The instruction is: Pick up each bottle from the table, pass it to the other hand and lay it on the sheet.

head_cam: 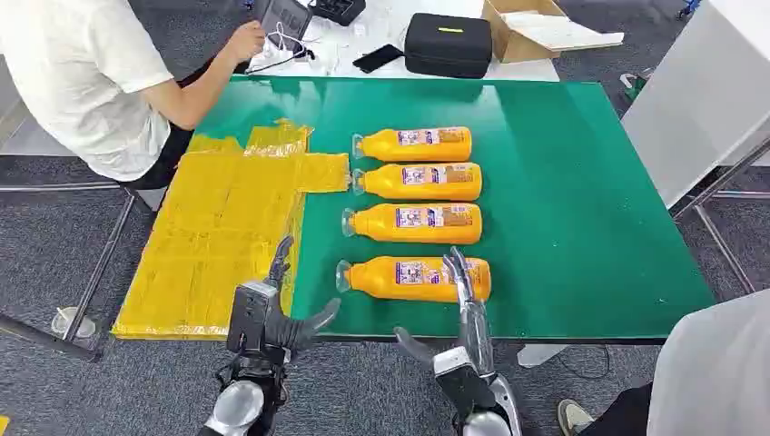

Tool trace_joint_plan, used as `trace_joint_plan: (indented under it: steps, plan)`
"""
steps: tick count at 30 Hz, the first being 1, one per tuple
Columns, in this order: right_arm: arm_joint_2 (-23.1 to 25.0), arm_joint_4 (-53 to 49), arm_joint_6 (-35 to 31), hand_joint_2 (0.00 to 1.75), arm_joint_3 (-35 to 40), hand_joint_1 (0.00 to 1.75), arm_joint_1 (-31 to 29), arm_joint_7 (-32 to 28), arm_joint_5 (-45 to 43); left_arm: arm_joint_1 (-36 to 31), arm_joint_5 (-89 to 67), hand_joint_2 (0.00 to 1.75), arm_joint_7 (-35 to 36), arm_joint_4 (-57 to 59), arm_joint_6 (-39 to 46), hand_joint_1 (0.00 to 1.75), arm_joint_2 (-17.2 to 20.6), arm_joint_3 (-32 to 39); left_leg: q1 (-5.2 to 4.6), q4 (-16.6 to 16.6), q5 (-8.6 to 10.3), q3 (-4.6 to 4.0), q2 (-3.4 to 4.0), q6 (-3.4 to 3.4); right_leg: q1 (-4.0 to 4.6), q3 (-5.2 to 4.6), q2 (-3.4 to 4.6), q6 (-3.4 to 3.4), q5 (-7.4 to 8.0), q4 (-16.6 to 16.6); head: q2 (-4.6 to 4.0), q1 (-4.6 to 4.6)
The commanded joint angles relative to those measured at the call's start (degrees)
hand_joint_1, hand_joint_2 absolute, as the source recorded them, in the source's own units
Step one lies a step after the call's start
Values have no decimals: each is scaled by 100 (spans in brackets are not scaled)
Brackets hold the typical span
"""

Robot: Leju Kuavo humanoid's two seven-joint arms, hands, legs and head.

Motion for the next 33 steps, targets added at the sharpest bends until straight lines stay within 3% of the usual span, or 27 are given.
trace_joint_plan:
  steps: [1,9,19,22,27,33]
  plan:
    - [-88,95,-113,175,-122,0,104,11,-34,-13,8,175,30,-63,-26,0,102,132,-1,-4,-12,33,6,4,2,31,-2,-9,-11,-3,0,0]
    - [-94,-46,-292,175,-301,0,292,9,-59,199,-122,175,67,-242,24,0,114,133,-2,-3,-9,22,5,4,0,21,-1,-6,-8,-3,0,0]
    - [-268,320,-333,175,-303,0,69,305,467,173,-218,175,62,-165,83,0,99,152,-1,-5,-8,23,7,3,1,22,1,-6,-5,-5,0,0]
    - [-389,813,-309,175,-312,0,-188,545,881,113,-323,175,50,27,191,0,49,146,-1,-8,-7,28,9,4,2,27,2,-6,-4,-10,0,0]
    - [-619,1748,-828,175,-423,0,-817,561,1954,-93,-183,175,-1,296,81,0,-52,-88,-1,-11,-9,43,14,7,3,43,5,-6,-3,-16,0,0]
    - [-779,2064,-791,175,-493,0,-1128,626,2265,-270,14,175,-66,421,103,0,-110,-163,-4,-7,1,24,1,9,-1,27,-5,-2,0,-10,0,0]
